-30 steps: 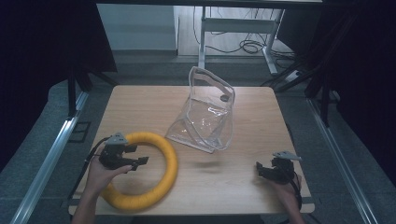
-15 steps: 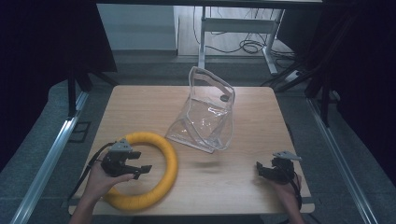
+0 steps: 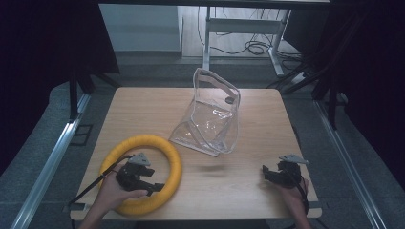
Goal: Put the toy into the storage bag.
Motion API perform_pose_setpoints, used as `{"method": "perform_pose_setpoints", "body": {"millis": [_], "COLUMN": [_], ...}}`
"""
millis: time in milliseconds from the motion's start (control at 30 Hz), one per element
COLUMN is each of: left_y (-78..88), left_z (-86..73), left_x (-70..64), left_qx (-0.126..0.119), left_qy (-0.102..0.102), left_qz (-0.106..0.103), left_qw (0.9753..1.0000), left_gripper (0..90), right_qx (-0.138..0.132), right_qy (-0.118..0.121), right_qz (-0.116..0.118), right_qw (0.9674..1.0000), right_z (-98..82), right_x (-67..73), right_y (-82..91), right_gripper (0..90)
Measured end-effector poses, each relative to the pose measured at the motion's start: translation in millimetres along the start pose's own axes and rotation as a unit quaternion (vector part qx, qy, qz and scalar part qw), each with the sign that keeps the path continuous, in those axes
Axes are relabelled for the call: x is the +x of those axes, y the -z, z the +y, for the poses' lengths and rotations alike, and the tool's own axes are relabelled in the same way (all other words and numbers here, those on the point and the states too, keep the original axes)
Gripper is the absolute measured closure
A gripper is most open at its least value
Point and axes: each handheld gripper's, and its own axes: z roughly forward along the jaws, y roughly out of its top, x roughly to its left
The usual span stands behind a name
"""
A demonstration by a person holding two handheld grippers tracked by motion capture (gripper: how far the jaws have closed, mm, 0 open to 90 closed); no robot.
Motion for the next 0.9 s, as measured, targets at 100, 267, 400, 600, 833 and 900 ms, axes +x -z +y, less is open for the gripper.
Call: {"method": "perform_pose_setpoints", "body": {"millis": [100, 267, 400, 600, 833, 900], "left_y": [-7.3, -21.0, -30.2, -46.0, -53.9, -56.4], "left_z": [-1.8, -5.5, -7.4, -10.3, -7.9, -5.1], "left_x": [-4.9, -13.4, -16.6, -22.6, -27.4, -32.4], "left_qx": [0.016, 0.049, 0.069, 0.093, 0.105, 0.111], "left_qy": [-0.003, -0.006, -0.006, 0.0, -0.002, -0.013], "left_qz": [-0.003, -0.002, 0.003, 0.037, 0.056, 0.069], "left_qw": [0.9999, 0.9988, 0.9976, 0.995, 0.9928, 0.9913], "left_gripper": [30.5, 31.1, 31.4, 36.6, 42.4, 46.1], "right_qx": [0.0, 0.0, 0.0, 0.0, -0.001, 0.0], "right_qy": [0.0, -0.001, -0.001, -0.001, 0.0, 0.0], "right_qz": [0.0, -0.001, -0.001, -0.001, -0.001, -0.001], "right_qw": [1.0, 1.0, 1.0, 1.0, 1.0, 1.0], "right_z": [0.0, 0.0, 0.0, 0.0, 0.2, 0.3], "right_x": [0.0, -0.1, -0.1, -0.1, -0.3, -0.3], "right_y": [0.0, 0.0, 0.0, 0.0, -0.3, -0.3], "right_gripper": [16.2, 16.2, 16.2, 16.2, 16.2, 16.2]}}
